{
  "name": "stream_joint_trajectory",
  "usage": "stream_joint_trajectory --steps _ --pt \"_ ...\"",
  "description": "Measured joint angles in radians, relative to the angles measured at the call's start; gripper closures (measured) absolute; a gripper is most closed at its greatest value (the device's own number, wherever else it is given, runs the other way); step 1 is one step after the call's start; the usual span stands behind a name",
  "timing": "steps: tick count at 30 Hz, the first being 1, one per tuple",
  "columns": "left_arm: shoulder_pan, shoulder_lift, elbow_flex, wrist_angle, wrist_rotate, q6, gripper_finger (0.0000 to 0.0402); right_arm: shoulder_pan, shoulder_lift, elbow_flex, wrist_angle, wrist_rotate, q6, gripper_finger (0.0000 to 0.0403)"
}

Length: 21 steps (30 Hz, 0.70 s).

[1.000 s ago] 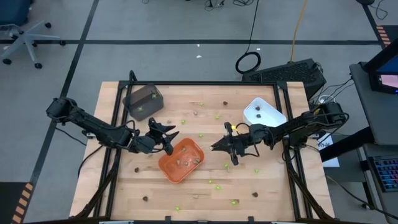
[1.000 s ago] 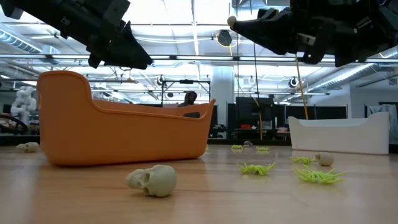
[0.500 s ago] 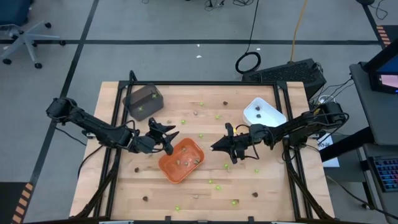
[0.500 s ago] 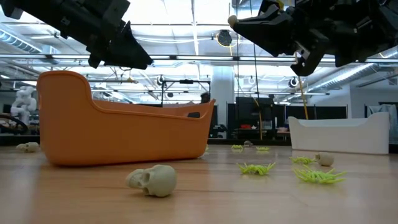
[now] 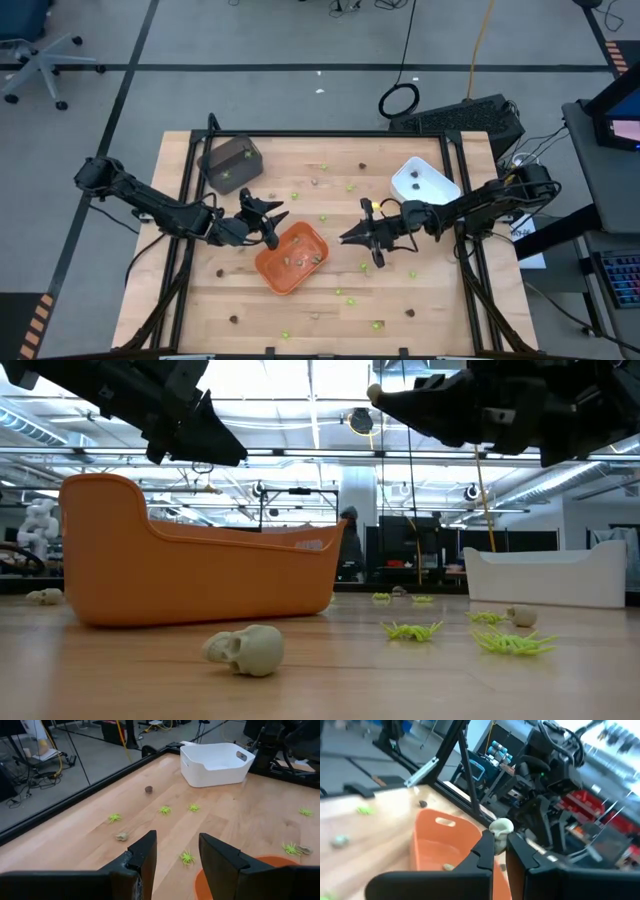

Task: Sort Halloween decoration
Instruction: Put the small white skull toy into the orange bin

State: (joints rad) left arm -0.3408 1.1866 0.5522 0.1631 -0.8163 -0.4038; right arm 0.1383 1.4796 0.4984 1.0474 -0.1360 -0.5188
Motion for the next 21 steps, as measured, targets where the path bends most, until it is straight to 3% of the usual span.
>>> stream_joint_trajectory --steps 11,21 --pt "0.000 0.000 0.000 0.000 0.007 -0.007 0.0254 0.032 0.000 0.000 -0.001 0.002 0.505 0.0397" --pt "0.000 0.000 0.000 0.003 0.061 0.004 0.0254 0.046 0.000 0.000 0.000 0.007 0.794 0.0397"
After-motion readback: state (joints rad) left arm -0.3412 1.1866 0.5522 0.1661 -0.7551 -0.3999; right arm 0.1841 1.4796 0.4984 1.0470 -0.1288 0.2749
